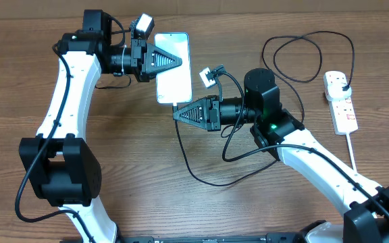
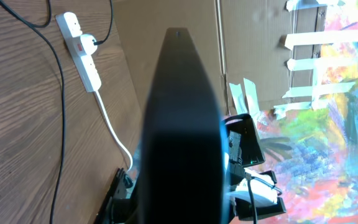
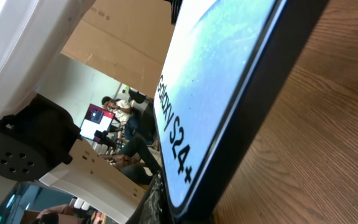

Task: Plug charger to phone and switch on socket
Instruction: 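Move the plug toward the phone's bottom port held by the left gripper, then push the plug into the phone's bottom port with the right gripper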

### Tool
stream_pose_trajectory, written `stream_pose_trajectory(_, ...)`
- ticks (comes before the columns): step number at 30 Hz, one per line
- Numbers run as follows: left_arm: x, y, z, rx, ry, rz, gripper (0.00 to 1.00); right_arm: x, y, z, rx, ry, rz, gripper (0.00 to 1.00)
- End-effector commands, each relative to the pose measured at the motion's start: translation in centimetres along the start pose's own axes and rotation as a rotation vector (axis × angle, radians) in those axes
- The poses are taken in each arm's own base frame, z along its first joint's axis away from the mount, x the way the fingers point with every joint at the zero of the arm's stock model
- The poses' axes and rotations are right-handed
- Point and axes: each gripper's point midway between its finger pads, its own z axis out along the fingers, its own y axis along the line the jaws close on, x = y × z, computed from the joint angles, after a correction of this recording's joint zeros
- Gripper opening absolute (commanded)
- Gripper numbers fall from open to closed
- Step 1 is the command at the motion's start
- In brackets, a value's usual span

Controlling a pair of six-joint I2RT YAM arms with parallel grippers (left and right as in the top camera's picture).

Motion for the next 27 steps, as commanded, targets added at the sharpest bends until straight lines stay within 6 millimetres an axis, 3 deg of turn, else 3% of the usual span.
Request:
stream_pose_trajectory(1,0.3,-1.4,0.7,0.06,0.023,-0.003,0.04,-1.1,-0.1,-0.4,0.027,-0.05,-0.012,0.04)
stream_pose_trajectory(10,0.4,-1.4,0.9,0.061,0.027,0.059,0.04,-2.2,-0.9,-1.3,0.055,-0.095,0.072,0.04)
stream_pose_trajectory(27,1.3,-1.4,2.8,0.054,0.074,0.083,0.04,-3.7,-1.2,-1.8,0.078,-0.163,0.063,0.04)
